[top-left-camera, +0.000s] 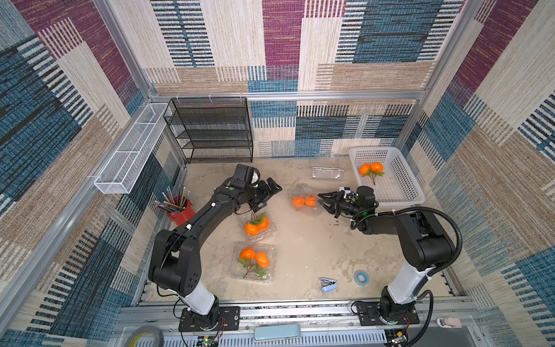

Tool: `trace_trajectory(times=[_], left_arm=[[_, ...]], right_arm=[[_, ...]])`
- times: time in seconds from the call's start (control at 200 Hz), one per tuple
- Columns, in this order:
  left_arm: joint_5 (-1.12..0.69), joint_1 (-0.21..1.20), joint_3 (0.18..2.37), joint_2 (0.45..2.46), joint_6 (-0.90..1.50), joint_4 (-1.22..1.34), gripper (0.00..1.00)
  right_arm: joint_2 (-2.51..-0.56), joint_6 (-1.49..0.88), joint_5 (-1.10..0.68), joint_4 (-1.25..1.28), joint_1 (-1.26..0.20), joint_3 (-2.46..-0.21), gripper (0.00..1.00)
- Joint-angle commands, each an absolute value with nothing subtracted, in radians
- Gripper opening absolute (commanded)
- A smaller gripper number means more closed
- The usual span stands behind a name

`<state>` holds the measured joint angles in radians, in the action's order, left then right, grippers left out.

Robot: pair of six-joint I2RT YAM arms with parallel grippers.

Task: Take oranges out of containers
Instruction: Open the packing box at the center of the board.

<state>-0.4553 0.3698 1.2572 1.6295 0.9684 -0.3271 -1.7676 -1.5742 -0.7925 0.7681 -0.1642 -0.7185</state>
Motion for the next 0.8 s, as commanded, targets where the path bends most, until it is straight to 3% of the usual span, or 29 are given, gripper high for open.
trace_trajectory(times=[0.0,0.796], left_arm=[[-0.524,0.4,1.236,1.638,1.139,-0.156,1.0],[-0.42,0.558,1.051,1.735,1.502,0.174,0.92]], right_arm=[[-1.772,-1.697,-0.742,0.838,-0.17,-0.713,0.3],[-1.78,-1.956,-0.622,0.979,-0.209,-0.681,0.28]])
